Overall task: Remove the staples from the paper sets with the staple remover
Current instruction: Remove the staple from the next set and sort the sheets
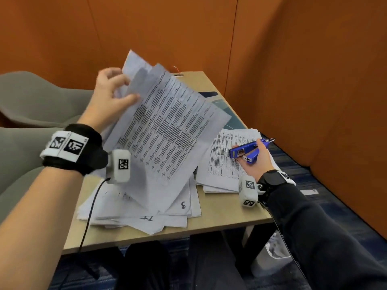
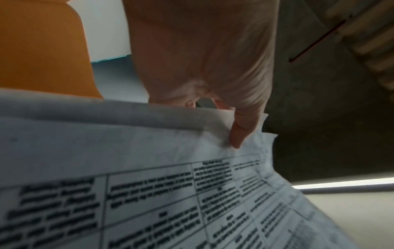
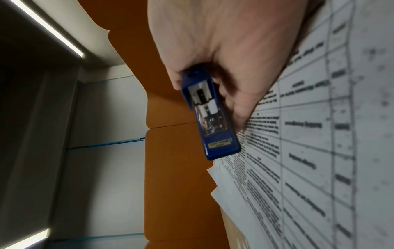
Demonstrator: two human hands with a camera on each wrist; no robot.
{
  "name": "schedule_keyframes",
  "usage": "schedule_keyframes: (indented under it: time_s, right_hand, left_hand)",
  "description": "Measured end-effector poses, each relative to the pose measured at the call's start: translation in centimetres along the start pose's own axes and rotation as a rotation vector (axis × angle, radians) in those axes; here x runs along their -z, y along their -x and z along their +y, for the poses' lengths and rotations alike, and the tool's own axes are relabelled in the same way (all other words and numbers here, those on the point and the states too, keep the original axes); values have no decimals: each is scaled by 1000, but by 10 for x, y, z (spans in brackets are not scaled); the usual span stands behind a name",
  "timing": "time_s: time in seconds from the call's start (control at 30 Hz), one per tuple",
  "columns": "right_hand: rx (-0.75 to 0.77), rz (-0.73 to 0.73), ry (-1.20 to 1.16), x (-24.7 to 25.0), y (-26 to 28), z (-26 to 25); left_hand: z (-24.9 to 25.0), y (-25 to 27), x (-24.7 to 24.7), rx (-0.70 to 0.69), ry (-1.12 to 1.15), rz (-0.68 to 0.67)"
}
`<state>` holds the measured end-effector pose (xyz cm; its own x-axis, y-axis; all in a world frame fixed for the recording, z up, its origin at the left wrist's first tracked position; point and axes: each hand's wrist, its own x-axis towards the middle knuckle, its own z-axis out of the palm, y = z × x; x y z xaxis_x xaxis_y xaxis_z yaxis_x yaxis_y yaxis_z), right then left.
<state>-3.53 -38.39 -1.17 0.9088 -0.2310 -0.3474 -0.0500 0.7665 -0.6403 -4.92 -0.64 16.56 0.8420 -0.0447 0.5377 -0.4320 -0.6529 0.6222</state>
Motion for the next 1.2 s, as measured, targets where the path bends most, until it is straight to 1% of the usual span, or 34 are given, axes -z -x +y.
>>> schedule_keyframes:
  time_s: [0.07, 0.13, 0.2, 0.27, 0.4, 0.47, 0.53, 0.6, 0.67, 0.73, 0.83, 0.9, 0.93, 1.03, 1.13, 1.2]
  right_hand:
    - [14, -8, 13, -3, 3, 0]
    - [6, 10, 17, -4, 4, 1]
    - [-32, 19, -7, -6, 7, -2]
    - [-84, 14, -7, -8, 12, -8]
    - [-102, -7, -14, -7, 30, -31]
    - [-75, 4, 44, -10, 45, -47]
    - [-13, -11, 107, -12, 57, -62]
    - [80, -55, 122, -11, 72, -79]
    - [87, -78, 104, -3, 80, -93]
    - [87, -69, 86, 12, 76, -104]
    - [68, -16, 110, 23, 70, -111]
    - [42, -42, 120, 25, 69, -112]
    - [41, -36, 122, 25, 69, -111]
    - [46, 25, 163, 31, 63, -112]
    - [36, 8, 140, 25, 70, -111]
    - [50, 11, 153, 25, 72, -112]
  left_hand:
    - [22, -4, 8, -48, 78, -49]
    - [45, -7, 8, -67, 79, -139]
    - [66, -8, 1, -128, 40, -226]
    - [84, -11, -7, -156, 93, -248]
    - [120, -21, -18, -255, 115, -100]
    - [130, -25, -23, -296, 138, -88]
    - [132, -27, -32, -301, 191, -76]
    - [128, -26, -39, -298, 283, -17]
    - [121, -22, -44, -286, 472, 38]
    - [115, -16, -50, -251, 637, 52]
    - [117, -12, -59, -240, 744, 97]
    - [122, -12, -63, -249, 781, 119]
    - [127, -12, -63, -265, 803, 104]
    - [140, -17, -64, -315, 782, 73]
    - [144, -25, -69, -300, 566, 71]
    - [144, -22, -78, -297, 447, -18]
